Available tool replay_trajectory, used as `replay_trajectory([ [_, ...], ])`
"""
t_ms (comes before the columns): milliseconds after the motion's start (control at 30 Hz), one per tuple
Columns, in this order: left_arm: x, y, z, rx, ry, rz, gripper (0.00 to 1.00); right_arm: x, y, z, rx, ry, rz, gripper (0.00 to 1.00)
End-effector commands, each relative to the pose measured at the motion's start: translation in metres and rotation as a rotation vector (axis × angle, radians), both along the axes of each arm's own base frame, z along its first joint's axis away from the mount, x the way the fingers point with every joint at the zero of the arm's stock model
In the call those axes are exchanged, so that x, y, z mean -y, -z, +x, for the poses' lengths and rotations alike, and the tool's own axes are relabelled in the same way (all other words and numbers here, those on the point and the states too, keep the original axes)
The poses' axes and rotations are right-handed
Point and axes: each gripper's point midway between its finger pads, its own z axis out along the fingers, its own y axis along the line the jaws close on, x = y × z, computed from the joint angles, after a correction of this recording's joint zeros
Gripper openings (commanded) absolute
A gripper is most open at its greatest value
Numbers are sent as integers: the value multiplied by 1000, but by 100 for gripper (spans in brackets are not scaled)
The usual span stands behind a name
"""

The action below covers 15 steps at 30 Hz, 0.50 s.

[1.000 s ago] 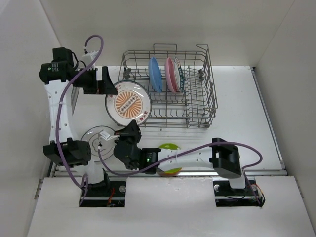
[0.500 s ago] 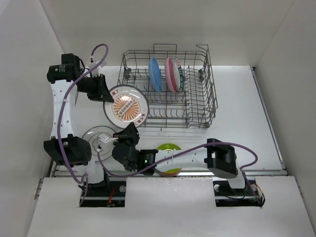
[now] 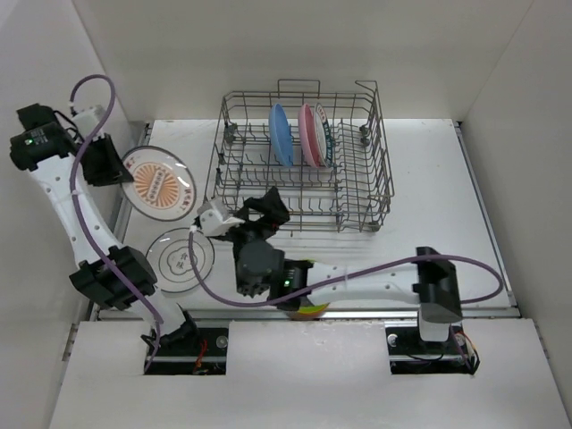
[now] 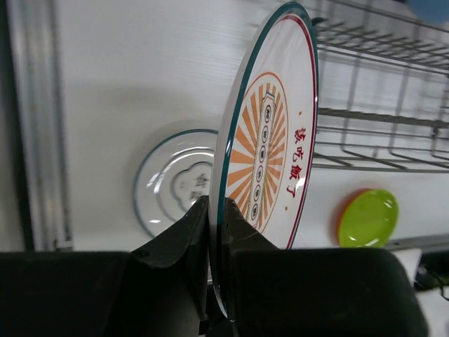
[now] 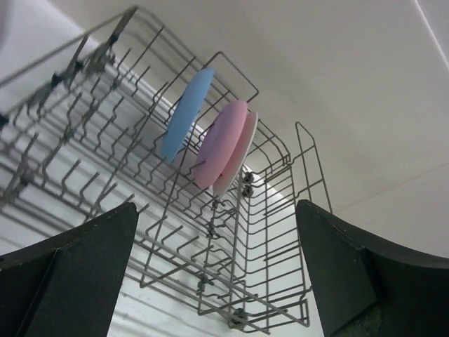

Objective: Unload the plates from the dish rack

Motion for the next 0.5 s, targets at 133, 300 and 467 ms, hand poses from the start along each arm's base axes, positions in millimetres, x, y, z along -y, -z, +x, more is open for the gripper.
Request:
replay_trajectory([
  [133,-18,51,-81,-334,12,-3,0,50,-74,-7,-12,7,460,100],
  [300,-9,79,-95,-391,85,-87,0,56,-65,-8,-23,19,448,100],
  [467,-12,117,-95,-520,148,-187,0,57,-60,-5,-26,28,438,100],
])
